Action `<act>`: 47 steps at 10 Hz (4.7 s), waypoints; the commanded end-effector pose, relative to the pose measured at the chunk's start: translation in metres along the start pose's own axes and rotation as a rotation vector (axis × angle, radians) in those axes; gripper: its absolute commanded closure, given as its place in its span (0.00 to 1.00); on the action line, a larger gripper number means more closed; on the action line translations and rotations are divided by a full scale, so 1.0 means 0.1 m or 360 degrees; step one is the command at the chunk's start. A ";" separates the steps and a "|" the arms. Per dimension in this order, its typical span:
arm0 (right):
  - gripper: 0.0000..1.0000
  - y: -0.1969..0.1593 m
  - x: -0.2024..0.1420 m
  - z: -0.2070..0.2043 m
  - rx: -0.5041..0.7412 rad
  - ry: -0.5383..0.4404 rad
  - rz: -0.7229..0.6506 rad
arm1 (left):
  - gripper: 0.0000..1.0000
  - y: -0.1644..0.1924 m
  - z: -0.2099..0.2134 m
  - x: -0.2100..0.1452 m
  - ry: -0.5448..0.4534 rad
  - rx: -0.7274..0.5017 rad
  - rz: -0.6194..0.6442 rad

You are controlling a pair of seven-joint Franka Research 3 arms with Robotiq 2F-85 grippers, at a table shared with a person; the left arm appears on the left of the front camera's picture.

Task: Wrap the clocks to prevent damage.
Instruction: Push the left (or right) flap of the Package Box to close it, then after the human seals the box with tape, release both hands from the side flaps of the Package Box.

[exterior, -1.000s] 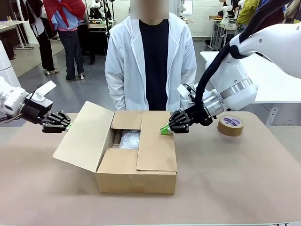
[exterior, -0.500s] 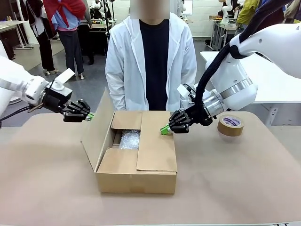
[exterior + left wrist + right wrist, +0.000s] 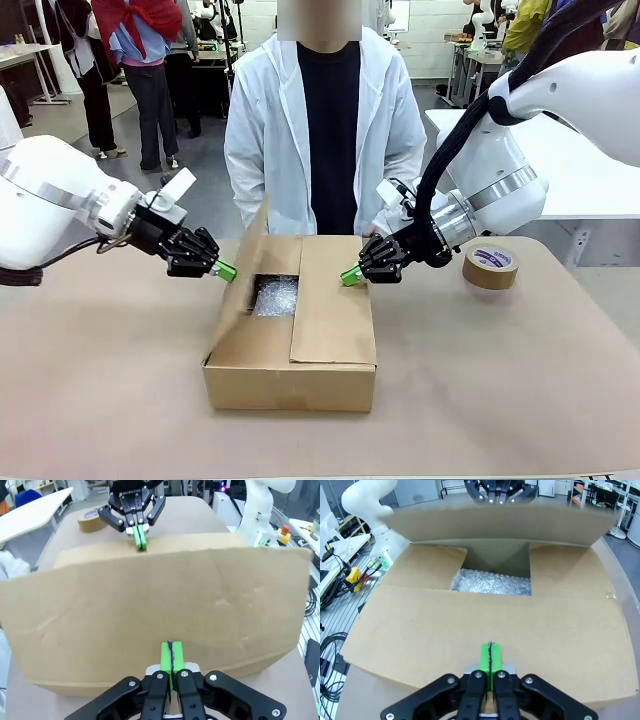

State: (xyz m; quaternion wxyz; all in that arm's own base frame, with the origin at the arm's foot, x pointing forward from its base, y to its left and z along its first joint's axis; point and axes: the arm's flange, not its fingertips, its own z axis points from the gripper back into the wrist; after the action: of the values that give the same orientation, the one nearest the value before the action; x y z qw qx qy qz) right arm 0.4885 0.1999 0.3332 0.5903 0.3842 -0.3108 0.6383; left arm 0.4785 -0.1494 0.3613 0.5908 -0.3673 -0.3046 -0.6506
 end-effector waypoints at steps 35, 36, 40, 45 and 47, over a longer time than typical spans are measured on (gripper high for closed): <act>0.99 0.00 -0.03 -0.03 -0.0001 0.0007 -0.0009 | 1.00 0.05 -0.16 -0.11 0.0029 -0.0015 0.0025; 0.99 0.00 -0.03 -0.03 -0.0001 0.0007 -0.0009 | 1.00 0.05 -0.16 -0.11 0.0029 -0.0015 0.0025; 0.99 0.00 -0.03 -0.03 -0.0001 0.0007 -0.0009 | 1.00 0.05 -0.16 -0.11 0.0029 -0.0015 0.0025; 0.99 0.00 -0.03 -0.03 -0.0001 0.0007 -0.0009 | 1.00 0.05 -0.16 -0.11 0.0029 -0.0015 0.0025; 0.99 0.00 -0.03 -0.03 -0.0001 0.0007 -0.0009 | 1.00 0.05 -0.16 -0.11 0.0029 -0.0015 0.0025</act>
State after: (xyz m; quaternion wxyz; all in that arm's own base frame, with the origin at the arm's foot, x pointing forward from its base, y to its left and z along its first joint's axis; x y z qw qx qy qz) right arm 0.4885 0.2000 0.3332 0.5902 0.3842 -0.3108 0.6383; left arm 0.4821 -0.1565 0.3454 0.5967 -0.3674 -0.2940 -0.6500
